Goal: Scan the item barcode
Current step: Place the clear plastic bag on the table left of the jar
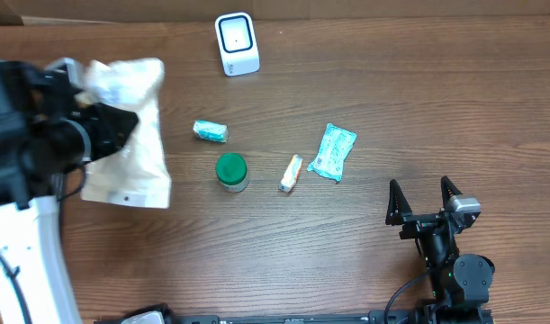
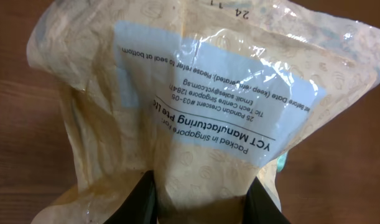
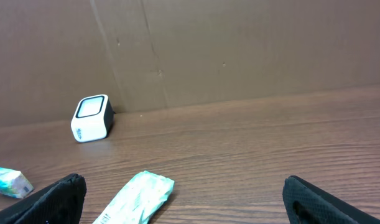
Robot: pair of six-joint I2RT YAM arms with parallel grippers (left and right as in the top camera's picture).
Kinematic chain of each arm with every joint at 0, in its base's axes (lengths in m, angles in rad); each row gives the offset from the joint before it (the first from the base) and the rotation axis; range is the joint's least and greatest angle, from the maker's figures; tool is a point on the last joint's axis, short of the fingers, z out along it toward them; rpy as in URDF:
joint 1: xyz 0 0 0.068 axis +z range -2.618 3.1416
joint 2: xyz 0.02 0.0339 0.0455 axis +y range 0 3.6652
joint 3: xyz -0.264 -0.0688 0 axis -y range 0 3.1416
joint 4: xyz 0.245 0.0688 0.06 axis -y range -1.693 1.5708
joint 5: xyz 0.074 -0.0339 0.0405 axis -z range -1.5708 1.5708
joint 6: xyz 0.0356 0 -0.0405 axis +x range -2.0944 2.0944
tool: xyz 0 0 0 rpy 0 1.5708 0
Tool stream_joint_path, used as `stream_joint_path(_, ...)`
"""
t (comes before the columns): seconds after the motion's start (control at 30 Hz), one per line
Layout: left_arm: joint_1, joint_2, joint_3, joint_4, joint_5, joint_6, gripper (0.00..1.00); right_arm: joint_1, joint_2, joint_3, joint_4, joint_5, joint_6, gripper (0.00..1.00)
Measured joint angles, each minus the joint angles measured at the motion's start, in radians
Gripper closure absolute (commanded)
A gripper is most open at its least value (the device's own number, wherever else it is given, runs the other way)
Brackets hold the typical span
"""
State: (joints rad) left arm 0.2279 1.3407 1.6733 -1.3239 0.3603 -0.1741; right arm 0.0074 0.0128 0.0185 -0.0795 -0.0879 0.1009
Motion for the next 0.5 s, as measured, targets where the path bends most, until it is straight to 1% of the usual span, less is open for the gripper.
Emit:
stream_joint_path(0.1,-0.068,0.019,-0.109,0.070,-0.036,-0.006,0.95,0.000,0.000,0.000,0.001,0.000,0.000,0.00)
stream_joint_path(0.27,-0.140,0.055,-0.316,0.255,-0.062,-0.050,0.96,0.000,0.000,0.000,0.000,0.000,0.000,0.00)
stream_joint_path(0.37,-0.157,0.074,-0.433,0.372,-0.069,-0.088,0.96,0.000,0.000,0.000,0.000,0.000,0.000,0.00)
stream_joint_path(0.5,-0.159,0.104,-0.534,0.478,-0.070,-0.140,0.96,0.000,0.000,0.000,0.000,0.000,0.000,0.00)
